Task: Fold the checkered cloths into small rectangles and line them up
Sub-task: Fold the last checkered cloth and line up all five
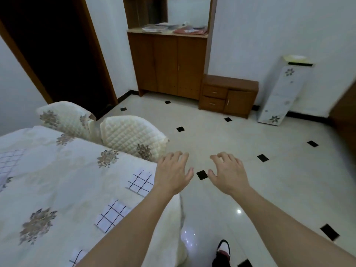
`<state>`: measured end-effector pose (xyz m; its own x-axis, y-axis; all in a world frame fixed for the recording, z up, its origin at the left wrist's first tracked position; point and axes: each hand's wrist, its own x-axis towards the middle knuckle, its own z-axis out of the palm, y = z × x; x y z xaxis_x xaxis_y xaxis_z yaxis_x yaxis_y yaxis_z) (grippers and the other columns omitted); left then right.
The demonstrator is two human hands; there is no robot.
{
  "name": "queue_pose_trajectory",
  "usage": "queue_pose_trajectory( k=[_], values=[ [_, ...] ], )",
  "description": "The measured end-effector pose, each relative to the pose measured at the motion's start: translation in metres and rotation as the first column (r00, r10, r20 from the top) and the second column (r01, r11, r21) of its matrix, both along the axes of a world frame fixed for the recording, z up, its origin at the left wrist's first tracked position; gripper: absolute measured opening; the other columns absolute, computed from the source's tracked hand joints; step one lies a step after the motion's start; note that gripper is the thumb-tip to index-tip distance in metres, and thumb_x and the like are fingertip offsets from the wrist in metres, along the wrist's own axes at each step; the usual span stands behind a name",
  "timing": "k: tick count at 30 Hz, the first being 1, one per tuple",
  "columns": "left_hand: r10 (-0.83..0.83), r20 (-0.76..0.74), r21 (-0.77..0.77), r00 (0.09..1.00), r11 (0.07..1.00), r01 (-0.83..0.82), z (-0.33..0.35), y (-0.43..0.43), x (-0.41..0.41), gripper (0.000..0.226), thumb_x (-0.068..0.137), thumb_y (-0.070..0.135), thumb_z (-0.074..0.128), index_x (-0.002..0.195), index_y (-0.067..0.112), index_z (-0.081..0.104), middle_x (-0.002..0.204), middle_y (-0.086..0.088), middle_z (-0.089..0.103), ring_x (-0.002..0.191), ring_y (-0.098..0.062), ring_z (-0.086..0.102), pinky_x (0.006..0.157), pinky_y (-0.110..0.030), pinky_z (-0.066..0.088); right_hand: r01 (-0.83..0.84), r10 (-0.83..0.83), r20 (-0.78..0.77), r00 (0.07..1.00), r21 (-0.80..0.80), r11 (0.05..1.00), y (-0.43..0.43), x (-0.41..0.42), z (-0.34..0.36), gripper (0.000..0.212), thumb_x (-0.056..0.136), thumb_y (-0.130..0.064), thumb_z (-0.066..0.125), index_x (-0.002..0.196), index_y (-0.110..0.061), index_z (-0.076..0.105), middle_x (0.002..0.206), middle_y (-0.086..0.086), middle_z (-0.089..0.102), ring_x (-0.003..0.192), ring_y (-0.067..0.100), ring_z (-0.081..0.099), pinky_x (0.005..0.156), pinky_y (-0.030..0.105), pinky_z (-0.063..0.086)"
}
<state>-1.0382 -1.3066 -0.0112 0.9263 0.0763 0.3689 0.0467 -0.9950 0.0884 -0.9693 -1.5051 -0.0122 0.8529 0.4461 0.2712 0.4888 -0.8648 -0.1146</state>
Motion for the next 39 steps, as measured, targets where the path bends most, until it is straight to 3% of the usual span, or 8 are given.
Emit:
queue_pose_trajectory(
  k=[8, 12, 17, 22, 25, 30, 39],
  values=[
    [0.108, -0.112, 0.021, 0.988, 0.994, -0.106, -0.023, -0.026, 0.152, 0.052, 0.089, 0.054, 0.041, 0.127, 0.022, 0.057, 0.123, 0.001, 0.064, 0.106, -0.025, 0.06, 0.083, -0.041, 0.05, -0.037, 0.04, -0.104, 0.994, 0.029, 0.999, -0.027, 0.161, -0.03, 0.045, 0.082, -0.041, 0.062, 0.121, -0.019, 0.064, 0.118, 0.005, 0.063, 0.109, 0.028, 0.058, 0.092, 0.045, 0.044],
    [0.155, -0.137, 0.008, 0.978, 0.988, -0.156, -0.021, -0.046, 0.216, 0.053, 0.09, 0.054, 0.038, 0.128, 0.022, 0.057, 0.125, 0.001, 0.063, 0.107, -0.024, 0.059, 0.085, -0.041, 0.049, -0.08, 0.081, -0.108, 0.991, 0.02, 0.997, -0.037, 0.232, -0.03, 0.046, 0.079, -0.043, 0.055, 0.117, -0.02, 0.066, 0.114, 0.004, 0.065, 0.105, 0.027, 0.06, 0.088, 0.044, 0.046],
    [0.188, -0.129, 0.051, 0.974, 0.982, -0.183, -0.012, -0.043, 0.281, 0.052, 0.089, 0.053, 0.04, 0.124, 0.02, 0.058, 0.12, 0.0, 0.064, 0.104, -0.023, 0.06, 0.083, -0.039, 0.049, -0.151, 0.147, -0.158, 0.976, -0.01, 0.988, -0.025, 0.307, -0.02, 0.047, 0.087, -0.044, 0.055, 0.129, -0.023, 0.059, 0.127, 0.001, 0.058, 0.119, 0.023, 0.052, 0.099, 0.042, 0.039],
    [0.249, -0.155, 0.057, 0.956, 0.968, -0.243, -0.014, -0.022, 0.337, 0.053, 0.088, 0.054, 0.039, 0.124, 0.021, 0.057, 0.12, 0.001, 0.064, 0.105, -0.023, 0.06, 0.086, -0.039, 0.05, -0.219, 0.211, -0.154, 0.965, -0.039, 0.975, 0.005, 0.378, -0.018, 0.047, 0.088, -0.046, 0.052, 0.13, -0.025, 0.057, 0.128, 0.0, 0.057, 0.119, 0.022, 0.052, 0.099, 0.041, 0.039],
    [0.268, -0.163, 0.062, 0.95, 0.963, -0.261, -0.022, 0.0, 0.373, 0.052, 0.089, 0.054, 0.039, 0.124, 0.02, 0.057, 0.117, 0.0, 0.064, 0.103, -0.024, 0.06, 0.087, -0.04, 0.049, -0.256, 0.245, -0.15, 0.958, -0.059, 0.965, 0.029, 0.419, -0.021, 0.048, 0.085, -0.047, 0.048, 0.125, -0.023, 0.059, 0.123, 0.0, 0.059, 0.113, 0.024, 0.055, 0.096, 0.042, 0.042],
    [0.31, -0.155, 0.024, 0.938, 0.951, -0.31, -0.036, 0.056, 0.447, 0.054, 0.087, 0.054, 0.039, 0.123, 0.02, 0.059, 0.117, -0.001, 0.065, 0.102, -0.025, 0.06, 0.088, -0.042, 0.049, -0.316, 0.294, -0.16, 0.942, -0.133, 0.939, 0.086, 0.498, -0.026, 0.05, 0.09, -0.048, 0.046, 0.134, -0.026, 0.053, 0.134, 0.0, 0.054, 0.122, 0.023, 0.05, 0.101, 0.041, 0.039],
    [0.405, -0.196, 0.024, 0.893, 0.912, -0.409, -0.027, 0.215, 0.586, 0.059, 0.088, 0.057, 0.028, 0.126, 0.022, 0.056, 0.124, 0.0, 0.063, 0.108, -0.024, 0.059, 0.093, -0.041, 0.045, -0.387, 0.366, -0.148, 0.919, -0.156, 0.909, 0.262, 0.64, -0.016, 0.05, 0.09, -0.05, 0.047, 0.135, -0.029, 0.052, 0.131, -0.002, 0.056, 0.119, 0.021, 0.052, 0.1, 0.039, 0.04]
  ],
)
